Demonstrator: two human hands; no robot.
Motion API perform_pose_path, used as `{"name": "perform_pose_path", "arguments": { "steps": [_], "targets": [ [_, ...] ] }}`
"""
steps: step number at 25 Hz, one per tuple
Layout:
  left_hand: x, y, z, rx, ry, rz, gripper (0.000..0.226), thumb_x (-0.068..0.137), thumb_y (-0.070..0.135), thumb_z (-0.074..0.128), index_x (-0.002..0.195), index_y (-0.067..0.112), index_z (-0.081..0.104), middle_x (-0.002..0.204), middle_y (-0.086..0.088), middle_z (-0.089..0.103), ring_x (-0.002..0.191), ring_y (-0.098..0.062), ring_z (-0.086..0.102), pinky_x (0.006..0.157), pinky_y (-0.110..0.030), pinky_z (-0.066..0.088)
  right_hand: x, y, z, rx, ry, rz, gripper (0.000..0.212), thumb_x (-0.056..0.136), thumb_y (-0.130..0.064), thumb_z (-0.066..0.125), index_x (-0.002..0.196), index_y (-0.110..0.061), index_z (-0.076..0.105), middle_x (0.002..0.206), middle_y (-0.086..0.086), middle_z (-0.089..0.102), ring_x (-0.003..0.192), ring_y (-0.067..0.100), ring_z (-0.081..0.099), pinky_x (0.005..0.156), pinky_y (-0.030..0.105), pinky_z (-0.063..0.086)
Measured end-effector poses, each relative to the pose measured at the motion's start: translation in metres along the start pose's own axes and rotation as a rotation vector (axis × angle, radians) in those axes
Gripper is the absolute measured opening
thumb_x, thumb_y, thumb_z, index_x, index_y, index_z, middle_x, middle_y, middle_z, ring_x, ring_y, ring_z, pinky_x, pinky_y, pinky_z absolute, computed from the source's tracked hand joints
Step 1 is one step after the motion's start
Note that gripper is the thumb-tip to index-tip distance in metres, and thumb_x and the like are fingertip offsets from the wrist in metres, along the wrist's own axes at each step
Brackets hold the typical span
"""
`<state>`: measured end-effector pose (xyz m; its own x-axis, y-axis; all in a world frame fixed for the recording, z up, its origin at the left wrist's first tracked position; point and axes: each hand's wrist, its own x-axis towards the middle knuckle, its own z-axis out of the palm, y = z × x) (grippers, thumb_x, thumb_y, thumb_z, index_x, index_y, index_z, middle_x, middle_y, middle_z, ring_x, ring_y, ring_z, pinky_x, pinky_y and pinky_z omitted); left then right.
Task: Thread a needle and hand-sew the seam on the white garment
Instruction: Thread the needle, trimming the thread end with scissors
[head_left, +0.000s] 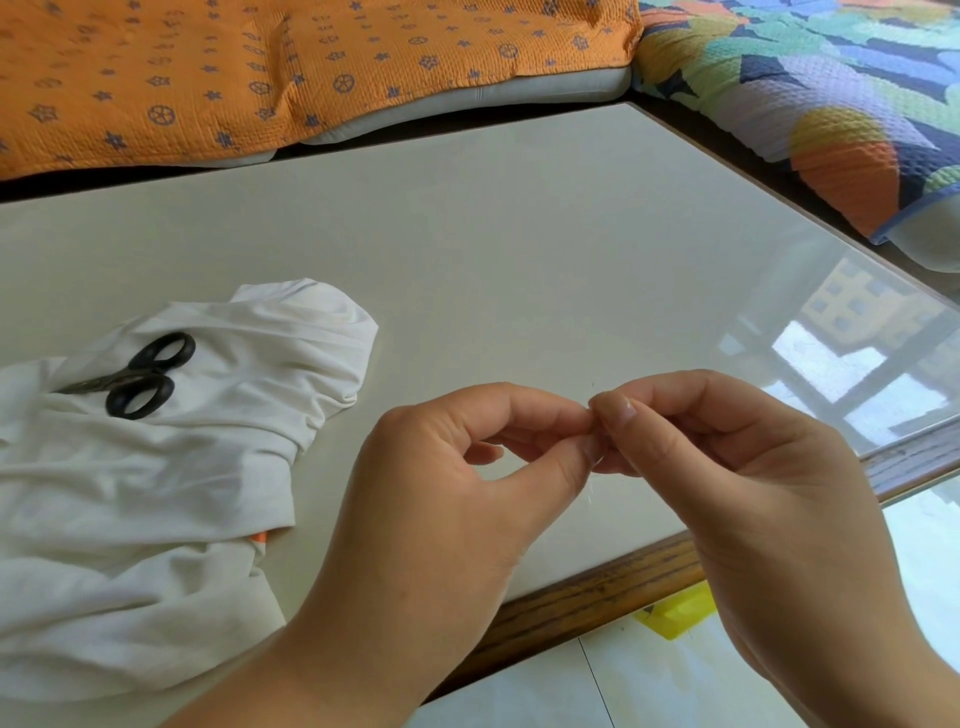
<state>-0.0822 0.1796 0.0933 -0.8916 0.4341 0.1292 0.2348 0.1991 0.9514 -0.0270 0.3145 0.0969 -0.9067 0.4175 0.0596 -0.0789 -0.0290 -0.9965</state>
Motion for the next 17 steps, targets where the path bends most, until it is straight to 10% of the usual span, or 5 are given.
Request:
{"name": "perform_pose_path", "arguments": {
  "steps": [7, 17],
  "targets": [
    [0.001, 0.002, -0.012, 0.116, 0.199, 0.235, 0.034, 0.077, 0.034, 0.075, 0.103, 0.04, 0.054, 0.1, 0.019, 0.071, 0.105, -0.01, 0.064, 0.087, -0.027, 0.047, 0.0, 0.004, -0.003, 0.014, -0.064, 0.027, 0.012, 0.073, -0.025, 0.068, 0.076, -0.016, 0.075, 0.073, 0.006, 0.075, 0.072, 0.016, 0.073, 0.07, 0.018, 0.055],
    [0.005, 0.006, -0.017, 0.353, 0.071, 0.392, 0.037, 0.087, 0.037, 0.065, 0.121, 0.042, 0.05, 0.103, 0.032, 0.068, 0.111, -0.003, 0.061, 0.097, -0.007, 0.034, 0.001, 0.002, -0.003, -0.003, -0.122, 0.027, 0.011, 0.075, -0.024, 0.068, 0.076, -0.016, 0.075, 0.07, 0.007, 0.074, 0.069, 0.015, 0.072, 0.066, 0.016, 0.054]
  ]
}}
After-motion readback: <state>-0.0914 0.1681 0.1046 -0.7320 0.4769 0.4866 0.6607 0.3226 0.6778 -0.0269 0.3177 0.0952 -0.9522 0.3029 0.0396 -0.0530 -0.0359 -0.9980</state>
